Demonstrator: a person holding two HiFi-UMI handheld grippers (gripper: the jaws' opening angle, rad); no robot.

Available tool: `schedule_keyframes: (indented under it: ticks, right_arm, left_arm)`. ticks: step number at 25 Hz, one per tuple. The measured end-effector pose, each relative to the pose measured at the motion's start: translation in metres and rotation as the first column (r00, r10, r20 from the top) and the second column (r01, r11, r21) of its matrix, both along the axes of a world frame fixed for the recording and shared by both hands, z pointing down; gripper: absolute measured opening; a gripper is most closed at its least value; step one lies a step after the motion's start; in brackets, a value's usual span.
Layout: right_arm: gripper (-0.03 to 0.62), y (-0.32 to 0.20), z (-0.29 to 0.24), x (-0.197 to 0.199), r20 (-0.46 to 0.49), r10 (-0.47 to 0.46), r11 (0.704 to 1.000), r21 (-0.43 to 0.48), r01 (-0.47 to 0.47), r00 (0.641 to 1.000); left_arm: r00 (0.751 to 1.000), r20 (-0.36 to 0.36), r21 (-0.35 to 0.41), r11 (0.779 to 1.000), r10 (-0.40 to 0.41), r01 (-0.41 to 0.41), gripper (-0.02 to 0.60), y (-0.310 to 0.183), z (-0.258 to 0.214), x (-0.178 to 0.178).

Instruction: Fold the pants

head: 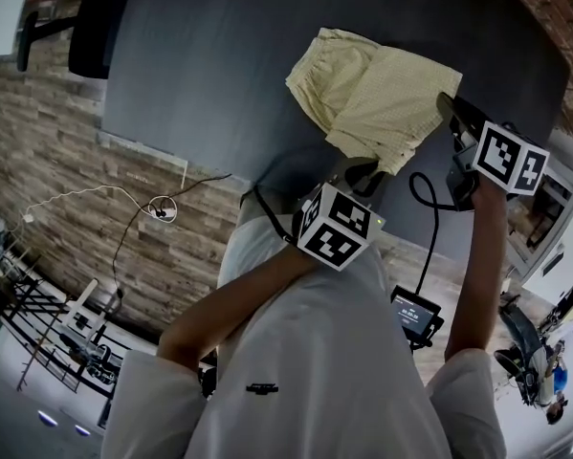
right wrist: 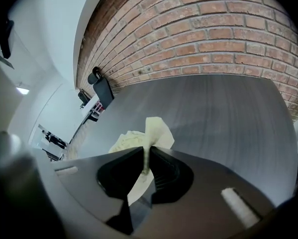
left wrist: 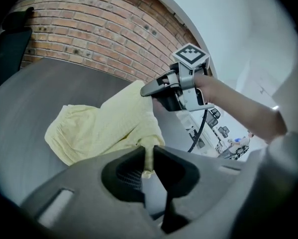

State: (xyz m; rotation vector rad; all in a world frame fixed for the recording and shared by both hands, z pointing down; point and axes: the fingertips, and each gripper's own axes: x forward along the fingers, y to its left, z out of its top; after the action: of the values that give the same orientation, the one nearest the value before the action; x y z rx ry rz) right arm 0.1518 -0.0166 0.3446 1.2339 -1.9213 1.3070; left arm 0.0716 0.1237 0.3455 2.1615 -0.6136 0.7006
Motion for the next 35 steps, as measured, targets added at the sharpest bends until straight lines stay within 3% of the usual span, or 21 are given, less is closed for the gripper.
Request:
schedule_keyframes:
  ticks: [8, 15, 22, 30, 35]
  right_arm:
    - [0.048, -0.022, -0.02, -0.04, 0.026, -0.016, 0.999, 0.028, 0.016, 1.0]
    - [0.053, -0.056, -0.013, -0.098, 0.045, -0.035, 0.999, 0.036, 0.034, 0.998]
    - [0.066, -0.07, -0.006, -0.133, 0.066, -0.044, 0.999, 0.031, 0.042, 0.997]
    - [0.12, -0.083, 0.024, -0.183, 0.133, -0.029, 0.999, -0.014, 0.031, 0.991]
    - [0.12, -0.08, 0.02, -0.189, 0.129, -0.031, 0.999, -0.015, 0.033, 0.991]
  left_arm:
    - [0.998, -0.01, 0.033, 0.998, -0.059, 0.06, 0.052, -0.021, -0.019, -0.039]
    - [0.991, 0.0, 0.038, 0.991, -0.131, 0.131, 0.052, -0.053, -0.01, -0.098]
    - [0.979, 0.053, 0.038, 0.98, -0.197, 0.196, 0.051, -0.073, 0.003, -0.137]
    - [0.951, 0.147, -0.02, 0.96, -0.272, 0.278, 0.051, -0.094, 0.063, -0.188]
    - [0.932, 0.228, -0.057, 0.951, -0.283, 0.303, 0.054, -0.105, 0.098, -0.207]
